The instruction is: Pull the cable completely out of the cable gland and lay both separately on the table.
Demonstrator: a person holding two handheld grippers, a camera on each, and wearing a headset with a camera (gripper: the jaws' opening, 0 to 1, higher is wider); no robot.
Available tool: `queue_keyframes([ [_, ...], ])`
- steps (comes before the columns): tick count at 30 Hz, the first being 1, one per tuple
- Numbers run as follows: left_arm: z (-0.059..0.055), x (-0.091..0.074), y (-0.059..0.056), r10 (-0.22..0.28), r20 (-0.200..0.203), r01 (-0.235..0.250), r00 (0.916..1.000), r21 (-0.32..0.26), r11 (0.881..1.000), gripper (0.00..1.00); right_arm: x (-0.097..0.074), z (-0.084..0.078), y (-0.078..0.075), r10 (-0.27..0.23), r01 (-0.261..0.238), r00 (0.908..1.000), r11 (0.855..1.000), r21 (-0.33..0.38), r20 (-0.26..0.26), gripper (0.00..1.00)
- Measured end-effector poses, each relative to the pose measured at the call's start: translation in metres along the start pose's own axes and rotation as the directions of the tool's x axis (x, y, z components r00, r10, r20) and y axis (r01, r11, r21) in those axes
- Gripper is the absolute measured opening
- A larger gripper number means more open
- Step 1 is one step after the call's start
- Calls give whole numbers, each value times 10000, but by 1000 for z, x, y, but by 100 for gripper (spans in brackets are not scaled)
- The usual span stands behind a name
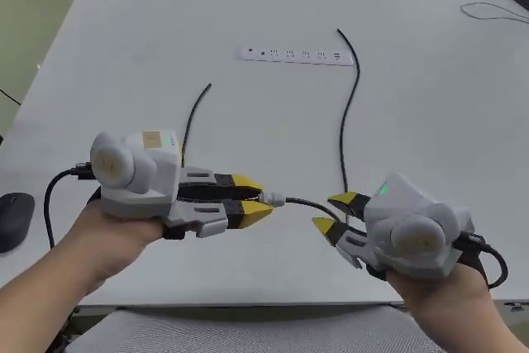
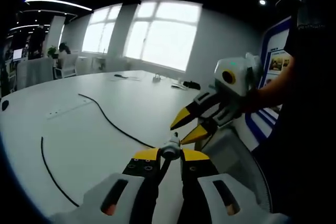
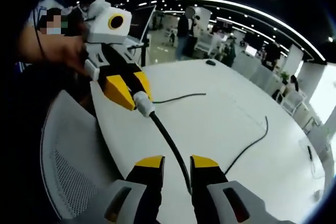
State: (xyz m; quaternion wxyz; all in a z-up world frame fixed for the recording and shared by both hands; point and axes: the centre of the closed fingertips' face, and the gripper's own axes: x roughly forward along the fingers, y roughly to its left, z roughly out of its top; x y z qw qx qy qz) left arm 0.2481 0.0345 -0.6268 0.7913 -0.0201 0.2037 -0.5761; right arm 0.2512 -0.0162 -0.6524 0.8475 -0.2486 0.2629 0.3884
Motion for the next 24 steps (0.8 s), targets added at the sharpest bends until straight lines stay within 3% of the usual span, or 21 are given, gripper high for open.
queue_keyframes([
  [4,-1,0,-1,1,-52,0,10000,34,10000,15,3,16,11,203,-181,9996,9948,-998,214,15],
  [8,-2,0,-2,-11,-99,11,10000,78,10000,15,7,25,16,244,-189,9991,9882,-1521,342,12],
  [15,-3,0,-4,-6,-143,7,9999,111,9999,15,12,31,20,403,-324,9984,9820,-1859,387,8],
  [24,-6,3,-5,-28,-214,31,9998,116,9999,15,12,28,22,376,-316,9990,9775,-2086,249,2],
])
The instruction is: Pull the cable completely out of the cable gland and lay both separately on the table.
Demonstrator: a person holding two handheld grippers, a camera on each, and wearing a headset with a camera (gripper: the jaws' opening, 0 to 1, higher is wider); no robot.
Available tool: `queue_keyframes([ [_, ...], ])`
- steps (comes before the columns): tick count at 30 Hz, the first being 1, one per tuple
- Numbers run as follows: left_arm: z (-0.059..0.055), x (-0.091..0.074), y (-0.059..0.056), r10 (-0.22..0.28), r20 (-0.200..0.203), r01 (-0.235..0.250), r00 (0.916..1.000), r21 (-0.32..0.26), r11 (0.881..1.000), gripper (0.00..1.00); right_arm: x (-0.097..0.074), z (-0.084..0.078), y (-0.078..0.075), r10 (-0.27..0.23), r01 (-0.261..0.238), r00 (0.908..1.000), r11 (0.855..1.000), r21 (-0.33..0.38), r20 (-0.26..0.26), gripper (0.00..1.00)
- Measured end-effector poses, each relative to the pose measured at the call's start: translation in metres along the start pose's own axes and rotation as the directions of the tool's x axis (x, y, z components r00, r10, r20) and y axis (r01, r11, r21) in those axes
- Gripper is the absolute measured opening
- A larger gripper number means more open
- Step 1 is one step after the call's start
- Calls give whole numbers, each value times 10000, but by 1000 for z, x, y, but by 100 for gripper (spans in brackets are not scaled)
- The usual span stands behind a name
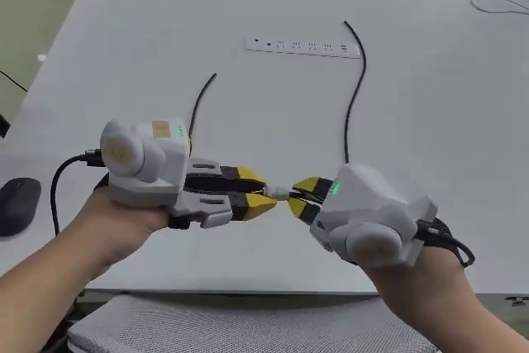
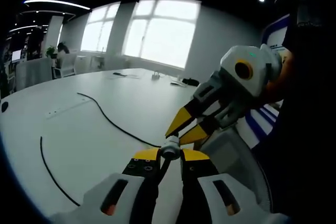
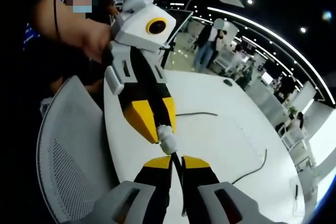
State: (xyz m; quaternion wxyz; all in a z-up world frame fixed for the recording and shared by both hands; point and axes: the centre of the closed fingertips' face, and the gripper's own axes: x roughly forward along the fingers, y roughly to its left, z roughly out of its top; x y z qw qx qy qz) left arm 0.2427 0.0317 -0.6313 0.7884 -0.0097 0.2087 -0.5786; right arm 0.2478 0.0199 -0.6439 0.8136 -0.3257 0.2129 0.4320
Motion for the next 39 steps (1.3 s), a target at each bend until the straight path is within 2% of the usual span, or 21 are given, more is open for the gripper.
queue_keyframes([
  [22,-2,2,1,12,-60,-12,10000,-43,10000,15,1,-9,-4,-103,106,9999,9963,857,-32,0],
  [32,-2,2,2,53,-108,-55,9999,-135,9999,15,3,-16,-6,-79,82,10000,9867,1620,-24,0],
  [39,-2,3,4,34,-109,-36,9999,-160,9999,15,4,-16,-7,-73,76,10000,9873,1586,-20,0],
])
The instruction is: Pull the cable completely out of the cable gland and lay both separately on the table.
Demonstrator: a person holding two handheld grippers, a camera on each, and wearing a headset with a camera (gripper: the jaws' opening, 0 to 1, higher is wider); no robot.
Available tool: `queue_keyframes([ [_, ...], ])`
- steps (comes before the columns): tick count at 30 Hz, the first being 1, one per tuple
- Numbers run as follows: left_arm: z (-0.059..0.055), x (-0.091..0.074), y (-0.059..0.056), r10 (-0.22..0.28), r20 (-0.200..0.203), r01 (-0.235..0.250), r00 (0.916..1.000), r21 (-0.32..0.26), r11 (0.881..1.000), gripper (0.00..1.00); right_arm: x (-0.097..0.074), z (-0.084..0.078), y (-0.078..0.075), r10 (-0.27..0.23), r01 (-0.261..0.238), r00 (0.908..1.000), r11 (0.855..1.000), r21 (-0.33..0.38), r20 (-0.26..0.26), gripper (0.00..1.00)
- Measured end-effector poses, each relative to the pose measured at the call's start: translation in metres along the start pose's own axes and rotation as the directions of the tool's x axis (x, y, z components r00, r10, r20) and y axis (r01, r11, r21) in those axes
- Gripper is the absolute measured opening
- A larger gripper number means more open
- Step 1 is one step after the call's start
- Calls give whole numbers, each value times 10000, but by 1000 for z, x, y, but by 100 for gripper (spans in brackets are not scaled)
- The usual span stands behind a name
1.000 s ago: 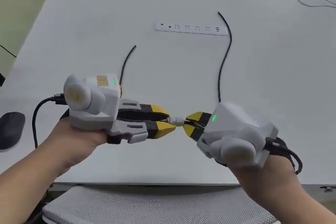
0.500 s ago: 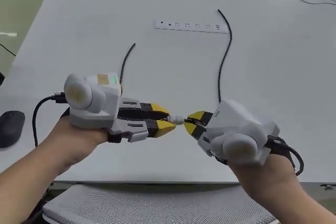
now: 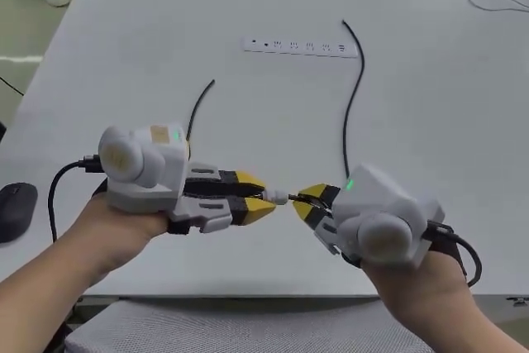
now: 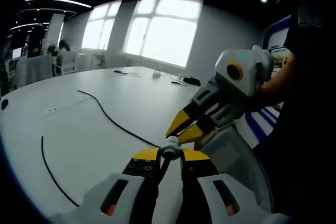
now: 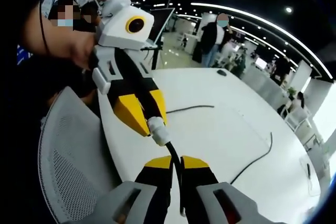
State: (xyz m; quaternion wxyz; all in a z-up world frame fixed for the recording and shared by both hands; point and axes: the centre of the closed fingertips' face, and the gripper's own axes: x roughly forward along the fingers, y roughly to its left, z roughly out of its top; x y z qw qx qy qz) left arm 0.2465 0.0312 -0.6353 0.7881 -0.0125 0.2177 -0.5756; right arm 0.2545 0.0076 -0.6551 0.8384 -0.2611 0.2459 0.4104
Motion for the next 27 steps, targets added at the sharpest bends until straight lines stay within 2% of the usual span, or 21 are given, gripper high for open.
queue_keyframes([
  [6,-1,1,3,15,-29,-15,10000,15,10000,15,1,-2,-2,-11,12,10000,10000,86,-25,0],
  [7,-2,0,5,64,-37,-64,10000,50,10000,15,1,-5,-4,-104,105,9997,9999,35,-215,0],
  [9,0,-3,7,89,69,-89,9999,-65,9999,15,0,-8,-10,-169,177,9996,9992,352,-204,0],
  [15,4,-4,5,35,176,-34,9998,-54,10000,15,0,-21,-19,-295,324,9986,9971,681,-442,0],
  [19,4,-2,3,22,220,-21,9998,-79,10000,15,1,-36,-26,-456,583,9963,9811,1845,-722,0],
  [22,3,-2,2,-7,212,9,9998,-78,10000,15,3,-47,-29,-574,772,9934,9749,2088,-993,0],
  [23,3,-2,2,-26,227,29,9997,-115,9999,15,3,-50,-30,-616,834,9932,9687,2337,-991,0],
  [26,2,0,0,-66,243,69,9997,-153,9999,15,4,-57,-31,-602,930,9924,9383,3330,-1077,0],
  [27,1,1,-1,-79,231,82,9997,-151,9999,15,5,-57,-30,-579,913,9926,9355,3413,-1068,0],
])
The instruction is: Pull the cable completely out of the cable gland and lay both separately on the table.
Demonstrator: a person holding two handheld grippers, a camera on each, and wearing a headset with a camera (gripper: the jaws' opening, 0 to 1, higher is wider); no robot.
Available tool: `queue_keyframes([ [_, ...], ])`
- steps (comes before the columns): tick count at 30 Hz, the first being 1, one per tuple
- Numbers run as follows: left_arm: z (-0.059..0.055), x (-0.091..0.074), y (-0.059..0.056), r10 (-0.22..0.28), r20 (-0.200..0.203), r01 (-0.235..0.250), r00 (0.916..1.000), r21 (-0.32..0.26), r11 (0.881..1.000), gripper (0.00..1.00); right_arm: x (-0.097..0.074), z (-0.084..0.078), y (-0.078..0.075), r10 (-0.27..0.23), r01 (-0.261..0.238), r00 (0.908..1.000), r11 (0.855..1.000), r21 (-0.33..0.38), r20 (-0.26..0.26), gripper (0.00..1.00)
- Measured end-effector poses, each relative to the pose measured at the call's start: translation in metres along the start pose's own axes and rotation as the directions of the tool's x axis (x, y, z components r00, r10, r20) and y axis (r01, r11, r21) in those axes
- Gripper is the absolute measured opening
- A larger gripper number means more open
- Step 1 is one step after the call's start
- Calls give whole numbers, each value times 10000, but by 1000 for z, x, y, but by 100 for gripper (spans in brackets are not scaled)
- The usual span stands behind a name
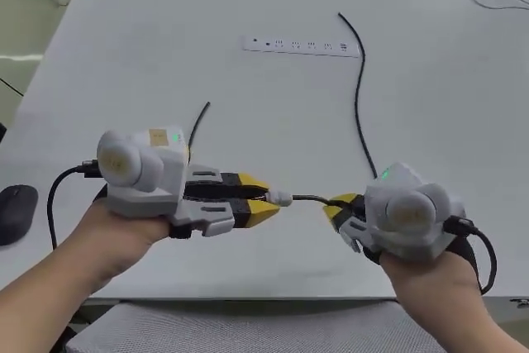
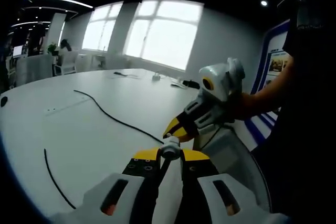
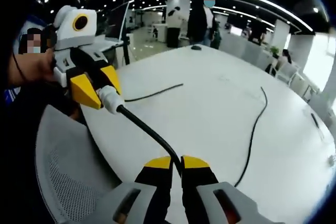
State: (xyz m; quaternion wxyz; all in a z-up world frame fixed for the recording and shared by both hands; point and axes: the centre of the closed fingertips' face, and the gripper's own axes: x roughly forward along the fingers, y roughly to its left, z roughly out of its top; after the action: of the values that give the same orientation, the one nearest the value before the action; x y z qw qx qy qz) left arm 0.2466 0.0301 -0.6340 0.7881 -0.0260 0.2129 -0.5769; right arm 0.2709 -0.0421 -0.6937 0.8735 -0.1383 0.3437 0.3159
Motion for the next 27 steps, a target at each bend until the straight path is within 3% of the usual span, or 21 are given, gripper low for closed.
queue_keyframes([
  [2,-1,1,1,8,-14,-8,10000,34,10000,15,1,-2,1,14,-9,9999,9993,381,-118,0],
  [4,-1,1,2,19,58,-19,10000,-9,10000,15,2,-3,3,158,-138,9998,9917,1279,-145,0],
  [12,0,-1,4,64,15,-64,10000,-12,10000,15,0,-2,7,249,-244,9996,9993,288,-163,1],
  [16,2,-3,6,185,83,-184,9998,-83,9998,15,-4,1,8,428,-425,9991,9982,430,-64,2],
  [20,4,-4,8,292,145,-288,9995,-246,9993,15,-11,6,7,367,-367,9993,9993,-43,51,3],
  [25,8,-4,10,349,290,-339,9990,-361,9988,15,-19,25,14,443,-410,9982,9961,-783,405,9],
  [27,8,-4,10,366,283,-356,9989,-356,9987,15,-20,38,25,590,-471,9961,9844,-1695,657,12],
])
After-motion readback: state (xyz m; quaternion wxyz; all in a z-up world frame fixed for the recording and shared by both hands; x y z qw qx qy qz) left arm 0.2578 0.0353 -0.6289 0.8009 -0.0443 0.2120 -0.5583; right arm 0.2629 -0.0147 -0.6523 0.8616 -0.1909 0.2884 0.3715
